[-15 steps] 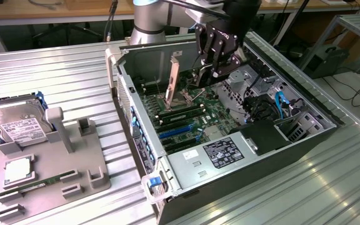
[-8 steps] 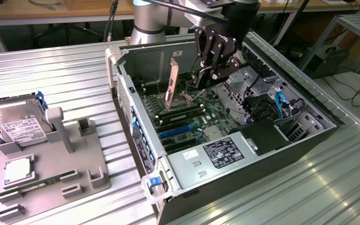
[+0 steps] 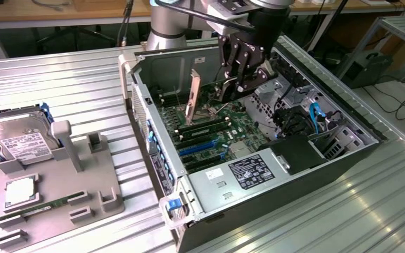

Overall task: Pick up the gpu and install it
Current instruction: 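Insert the gpu into the slot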

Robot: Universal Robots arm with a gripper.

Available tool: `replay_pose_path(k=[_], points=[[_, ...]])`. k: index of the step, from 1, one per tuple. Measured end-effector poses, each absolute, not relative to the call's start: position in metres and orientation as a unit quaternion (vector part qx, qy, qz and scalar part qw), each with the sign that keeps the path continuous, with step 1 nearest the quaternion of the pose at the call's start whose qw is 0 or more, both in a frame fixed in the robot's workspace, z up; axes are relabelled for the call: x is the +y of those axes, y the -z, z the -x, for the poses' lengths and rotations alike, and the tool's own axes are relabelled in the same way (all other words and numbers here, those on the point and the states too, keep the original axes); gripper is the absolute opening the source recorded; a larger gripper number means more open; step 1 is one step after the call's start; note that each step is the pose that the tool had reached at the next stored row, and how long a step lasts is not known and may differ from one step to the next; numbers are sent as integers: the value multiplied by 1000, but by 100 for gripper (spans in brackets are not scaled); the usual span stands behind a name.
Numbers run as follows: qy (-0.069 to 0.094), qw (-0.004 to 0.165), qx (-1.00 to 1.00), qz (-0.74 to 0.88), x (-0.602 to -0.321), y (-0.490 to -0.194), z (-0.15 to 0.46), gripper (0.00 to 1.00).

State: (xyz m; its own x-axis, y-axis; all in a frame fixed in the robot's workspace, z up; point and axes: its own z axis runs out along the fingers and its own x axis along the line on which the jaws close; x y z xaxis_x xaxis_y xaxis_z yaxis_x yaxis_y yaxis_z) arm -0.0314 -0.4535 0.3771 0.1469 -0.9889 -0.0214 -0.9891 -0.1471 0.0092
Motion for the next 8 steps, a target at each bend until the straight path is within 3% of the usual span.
replay_pose_path(k=[8], points=[[-12,4,653,757,-453,-371,31,27]])
